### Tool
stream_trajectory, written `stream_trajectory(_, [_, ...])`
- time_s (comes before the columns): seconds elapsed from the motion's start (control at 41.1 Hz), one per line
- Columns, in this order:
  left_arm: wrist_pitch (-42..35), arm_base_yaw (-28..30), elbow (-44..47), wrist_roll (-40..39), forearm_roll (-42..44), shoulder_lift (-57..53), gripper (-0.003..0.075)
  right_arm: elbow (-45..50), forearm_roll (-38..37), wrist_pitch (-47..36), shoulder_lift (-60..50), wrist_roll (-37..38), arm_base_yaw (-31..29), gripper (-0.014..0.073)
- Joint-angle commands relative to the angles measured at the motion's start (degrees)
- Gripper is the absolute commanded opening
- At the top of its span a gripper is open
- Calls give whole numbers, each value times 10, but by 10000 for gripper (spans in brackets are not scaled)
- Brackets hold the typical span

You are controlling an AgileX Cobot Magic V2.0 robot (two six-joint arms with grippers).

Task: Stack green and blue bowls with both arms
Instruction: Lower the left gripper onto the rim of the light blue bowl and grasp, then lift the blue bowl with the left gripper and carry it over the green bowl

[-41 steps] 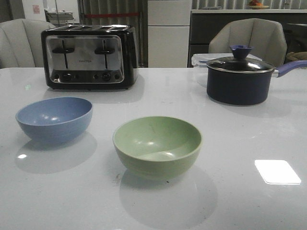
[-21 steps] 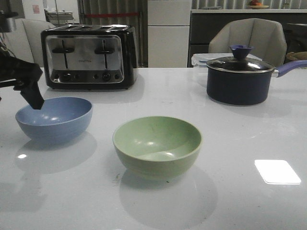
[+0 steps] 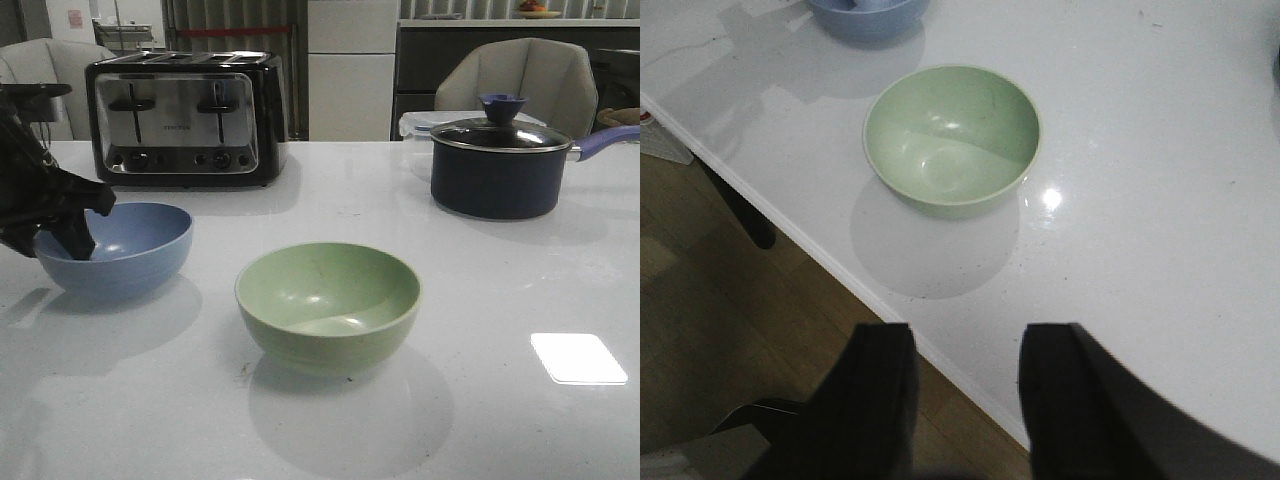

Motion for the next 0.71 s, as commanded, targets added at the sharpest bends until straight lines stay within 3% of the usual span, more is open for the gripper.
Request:
stream_trajectory(0.0, [-31,-4,-18,0,0,-27,235,-17,2,-37,-1,-6,-1,382])
stream_trajectory(0.195, [-18,-4,-18,0,0,-33,90,-17,2,-37,-1,-6,-1,382])
stream_trajectory(0.389, [10,-8,-18,0,-6,-81,93,-17,2,-37,-1,-6,-1,382])
stream_trajectory(0.681, [24,-89,-18,0,-6,-167,93,-17,2,-37,-1,-6,-1,382])
